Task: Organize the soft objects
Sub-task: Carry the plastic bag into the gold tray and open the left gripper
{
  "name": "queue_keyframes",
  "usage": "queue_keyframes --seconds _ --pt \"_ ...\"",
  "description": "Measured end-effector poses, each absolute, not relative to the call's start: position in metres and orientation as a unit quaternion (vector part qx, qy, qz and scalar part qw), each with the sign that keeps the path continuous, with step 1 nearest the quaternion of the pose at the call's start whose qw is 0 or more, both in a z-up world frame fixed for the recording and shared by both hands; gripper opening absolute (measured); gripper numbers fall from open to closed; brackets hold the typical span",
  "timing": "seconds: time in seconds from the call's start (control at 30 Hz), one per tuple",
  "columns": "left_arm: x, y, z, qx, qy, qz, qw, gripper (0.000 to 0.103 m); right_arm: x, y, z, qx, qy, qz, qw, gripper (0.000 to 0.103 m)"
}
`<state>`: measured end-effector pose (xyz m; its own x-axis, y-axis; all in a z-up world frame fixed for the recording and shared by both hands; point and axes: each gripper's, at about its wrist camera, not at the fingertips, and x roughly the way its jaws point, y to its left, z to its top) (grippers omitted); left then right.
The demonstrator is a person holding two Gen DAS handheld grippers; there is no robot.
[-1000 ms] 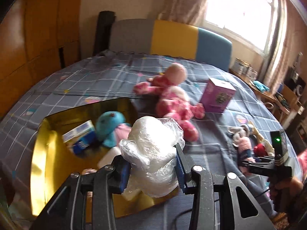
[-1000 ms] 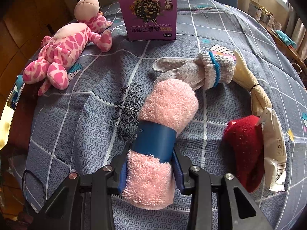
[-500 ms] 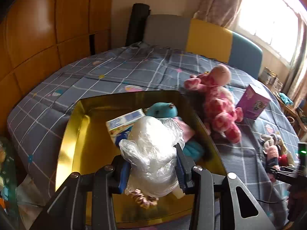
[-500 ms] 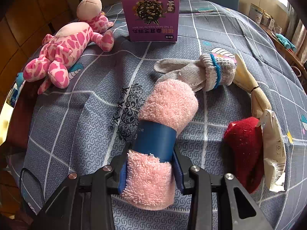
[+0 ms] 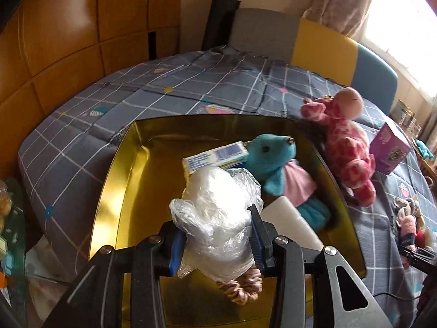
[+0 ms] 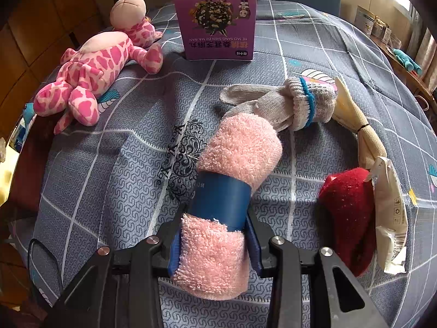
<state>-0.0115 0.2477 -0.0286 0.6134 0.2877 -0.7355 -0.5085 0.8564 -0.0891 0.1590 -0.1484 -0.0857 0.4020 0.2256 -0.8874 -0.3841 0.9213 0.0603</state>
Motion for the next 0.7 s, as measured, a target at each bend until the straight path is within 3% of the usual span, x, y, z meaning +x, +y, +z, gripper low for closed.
queue_keyframes --seconds 0.43,0.7 --pt "0.005 0.3 -0.055 -0.191 0.419 0.264 0.847 0.045 0.158 -0.148 -0.086 -0.076 0.515 0.182 0.834 0.039" --pt "0.004 0.309 -0.066 -0.187 0.422 0.278 0.842 0.057 0.16 -0.148 -0.086 -0.076 0.515 0.182 0.835 0.039"
